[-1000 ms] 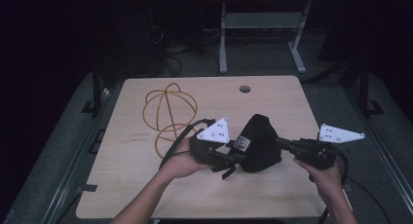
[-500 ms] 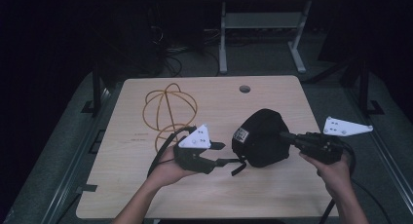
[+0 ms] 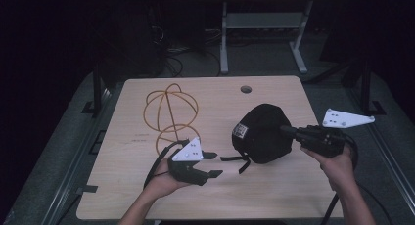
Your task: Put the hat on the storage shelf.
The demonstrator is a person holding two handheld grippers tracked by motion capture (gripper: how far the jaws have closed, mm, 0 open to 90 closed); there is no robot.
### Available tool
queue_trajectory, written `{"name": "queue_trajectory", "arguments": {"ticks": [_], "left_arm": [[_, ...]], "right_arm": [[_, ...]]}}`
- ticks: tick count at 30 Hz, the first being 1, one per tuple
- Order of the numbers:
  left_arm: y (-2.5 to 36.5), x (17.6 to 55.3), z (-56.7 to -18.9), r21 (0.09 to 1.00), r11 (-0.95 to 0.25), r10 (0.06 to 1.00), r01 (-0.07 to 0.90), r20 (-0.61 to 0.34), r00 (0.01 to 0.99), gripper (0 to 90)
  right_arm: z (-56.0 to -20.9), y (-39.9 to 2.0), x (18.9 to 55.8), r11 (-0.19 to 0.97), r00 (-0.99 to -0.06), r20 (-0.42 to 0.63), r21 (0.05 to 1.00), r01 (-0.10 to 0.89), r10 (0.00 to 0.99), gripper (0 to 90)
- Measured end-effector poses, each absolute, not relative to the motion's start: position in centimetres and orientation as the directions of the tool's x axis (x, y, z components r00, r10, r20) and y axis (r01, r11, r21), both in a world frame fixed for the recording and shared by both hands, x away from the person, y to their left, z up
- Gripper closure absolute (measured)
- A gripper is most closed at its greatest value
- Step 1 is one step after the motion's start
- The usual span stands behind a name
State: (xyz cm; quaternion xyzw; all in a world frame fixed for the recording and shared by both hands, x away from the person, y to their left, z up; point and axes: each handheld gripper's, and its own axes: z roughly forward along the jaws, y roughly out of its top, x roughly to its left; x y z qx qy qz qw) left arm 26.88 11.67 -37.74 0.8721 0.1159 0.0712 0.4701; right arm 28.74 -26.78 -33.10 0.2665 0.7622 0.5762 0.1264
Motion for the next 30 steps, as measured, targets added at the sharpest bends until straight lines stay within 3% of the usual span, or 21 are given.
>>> {"name": "queue_trajectory", "arguments": {"ticks": [5, 13, 30], "left_arm": [[12.0, 26.9, -38.7, 0.832, -0.525, 0.269, 0.18, -0.039, 0.962, 41.2], [12.1, 26.6, -40.0, 0.817, -0.552, 0.281, 0.166, -0.005, 0.96, 36.8], [12.0, 26.0, -40.9, 0.811, -0.566, 0.272, 0.152, 0.01, 0.962, 36.1]], "right_arm": [[-32.3, -26.4, 29.1, 0.207, -0.826, 0.106, 0.943, 0.259, 0.553, 89.6], [-30.4, -25.5, 29.8, 0.23, -0.833, 0.085, 0.942, 0.247, 0.546, 89.6], [-24.7, -21.9, 31.1, 0.272, -0.868, 0.022, 0.945, 0.179, 0.496, 89.6]]}}
